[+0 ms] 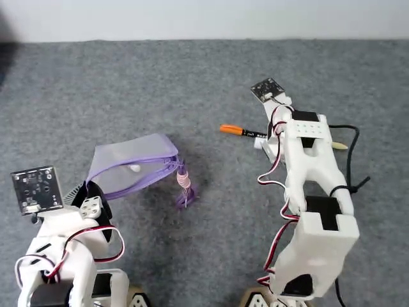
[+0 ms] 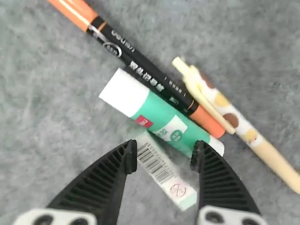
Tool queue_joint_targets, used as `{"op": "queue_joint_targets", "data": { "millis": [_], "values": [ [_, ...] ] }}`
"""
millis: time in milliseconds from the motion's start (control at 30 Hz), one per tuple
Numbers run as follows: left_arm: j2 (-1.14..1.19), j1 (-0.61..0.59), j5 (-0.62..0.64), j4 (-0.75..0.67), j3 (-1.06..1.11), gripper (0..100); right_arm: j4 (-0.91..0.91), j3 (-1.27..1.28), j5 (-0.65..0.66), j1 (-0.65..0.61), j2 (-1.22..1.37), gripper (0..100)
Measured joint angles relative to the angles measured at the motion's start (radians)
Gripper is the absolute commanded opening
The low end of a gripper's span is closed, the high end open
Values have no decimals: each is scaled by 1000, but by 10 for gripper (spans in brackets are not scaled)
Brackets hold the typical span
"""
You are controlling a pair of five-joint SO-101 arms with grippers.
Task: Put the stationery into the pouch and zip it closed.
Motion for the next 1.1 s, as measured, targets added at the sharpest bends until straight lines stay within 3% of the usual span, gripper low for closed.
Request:
{"op": "queue_joint_targets", "data": {
  "millis": [100,467,900,1033,1100],
  "values": [
    [0,0,0,17,0,11,40,-2,-2,11,-2,8],
    [0,0,0,18,0,11,157,-2,0,9,-35,8],
    [0,0,0,18,0,11,539,23,-81,-2,-457,9],
    [0,0,0,18,0,11,514,66,-89,3,-512,32],
    [0,0,0,18,0,11,442,117,-89,-9,-512,104]
  ]
}}
